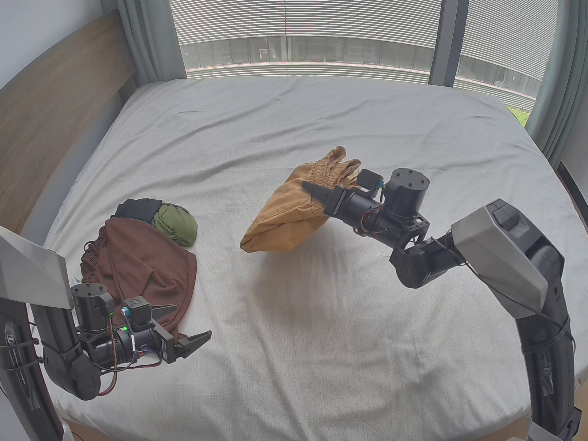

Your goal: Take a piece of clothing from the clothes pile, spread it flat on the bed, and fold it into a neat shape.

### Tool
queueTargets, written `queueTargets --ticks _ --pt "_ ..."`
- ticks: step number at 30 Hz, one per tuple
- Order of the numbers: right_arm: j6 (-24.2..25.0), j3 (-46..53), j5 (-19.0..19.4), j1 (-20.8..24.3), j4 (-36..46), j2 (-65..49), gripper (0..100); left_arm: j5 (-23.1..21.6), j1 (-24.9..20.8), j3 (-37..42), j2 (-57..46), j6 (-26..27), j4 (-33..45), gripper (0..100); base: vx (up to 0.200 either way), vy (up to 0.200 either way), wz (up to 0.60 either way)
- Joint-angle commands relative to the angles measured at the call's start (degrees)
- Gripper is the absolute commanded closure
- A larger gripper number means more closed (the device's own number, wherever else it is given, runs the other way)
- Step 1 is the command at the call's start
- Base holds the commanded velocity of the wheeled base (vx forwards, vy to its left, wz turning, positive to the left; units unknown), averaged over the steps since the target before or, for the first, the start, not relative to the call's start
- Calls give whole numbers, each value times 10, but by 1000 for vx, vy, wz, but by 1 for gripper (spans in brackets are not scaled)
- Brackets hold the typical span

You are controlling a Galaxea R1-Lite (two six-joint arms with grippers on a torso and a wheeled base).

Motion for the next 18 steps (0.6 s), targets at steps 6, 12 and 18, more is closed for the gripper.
queueTargets --ticks 6,12,18 --pt "-45 -18 12 -10 0 108 100 -4 8 4 1 1 0 0 0 0 0" --pt "-64 33 15 -39 -5 101 100 -6 7 4 1 1 0 0 0 0 0" --pt "-69 70 14 -56 -36 103 100 -6 7 4 1 1 0 0 0 0 0"
